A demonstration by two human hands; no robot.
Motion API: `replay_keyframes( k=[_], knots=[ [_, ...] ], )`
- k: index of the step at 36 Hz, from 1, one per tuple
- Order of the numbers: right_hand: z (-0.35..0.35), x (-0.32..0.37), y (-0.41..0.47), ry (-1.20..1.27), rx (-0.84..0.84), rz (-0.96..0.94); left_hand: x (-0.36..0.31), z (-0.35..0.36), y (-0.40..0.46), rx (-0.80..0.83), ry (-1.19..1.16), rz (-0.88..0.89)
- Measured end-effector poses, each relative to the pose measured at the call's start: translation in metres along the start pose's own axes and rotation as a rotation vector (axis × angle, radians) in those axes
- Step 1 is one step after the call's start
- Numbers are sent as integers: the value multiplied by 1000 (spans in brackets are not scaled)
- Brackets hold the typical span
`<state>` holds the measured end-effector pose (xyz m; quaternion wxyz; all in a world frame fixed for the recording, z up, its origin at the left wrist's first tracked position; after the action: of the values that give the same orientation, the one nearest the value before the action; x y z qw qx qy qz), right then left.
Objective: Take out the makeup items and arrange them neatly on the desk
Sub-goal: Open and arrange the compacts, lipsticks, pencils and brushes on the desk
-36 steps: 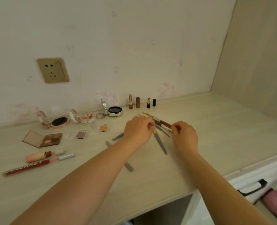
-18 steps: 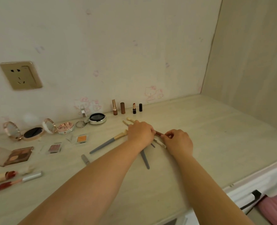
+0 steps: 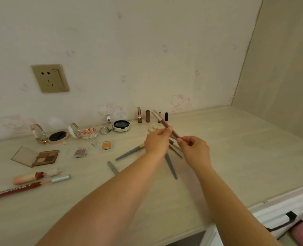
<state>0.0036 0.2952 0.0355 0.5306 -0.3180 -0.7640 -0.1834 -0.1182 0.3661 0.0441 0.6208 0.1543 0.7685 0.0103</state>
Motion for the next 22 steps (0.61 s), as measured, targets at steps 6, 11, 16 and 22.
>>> replay_keyframes(
  k=[6, 11, 16, 22],
  knots=[
    [63, 29, -44, -51, 244, -83, 9, -66, -19, -234, -322, -15],
    [119, 51, -83, -29, 341, -165, 2, -151, -42, -288, 3, 220],
    [154, 71, -112, 211, 383, -126, 14, -220, -71, -254, 452, 350],
    [209, 90, -148, 207, 423, -208, 33, -288, -101, -211, 725, 414]
  ],
)
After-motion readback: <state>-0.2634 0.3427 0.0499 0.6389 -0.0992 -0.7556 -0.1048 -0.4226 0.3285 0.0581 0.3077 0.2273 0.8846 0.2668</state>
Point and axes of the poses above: each hand's wrist, its own y-axis towards the middle knuckle, its own z-axis out of the palm, x = y × z, the point moved 7 cm from there along y, towards the middle knuckle, and after that the axes turned 12 degrees about z, right-handed, at the moved point
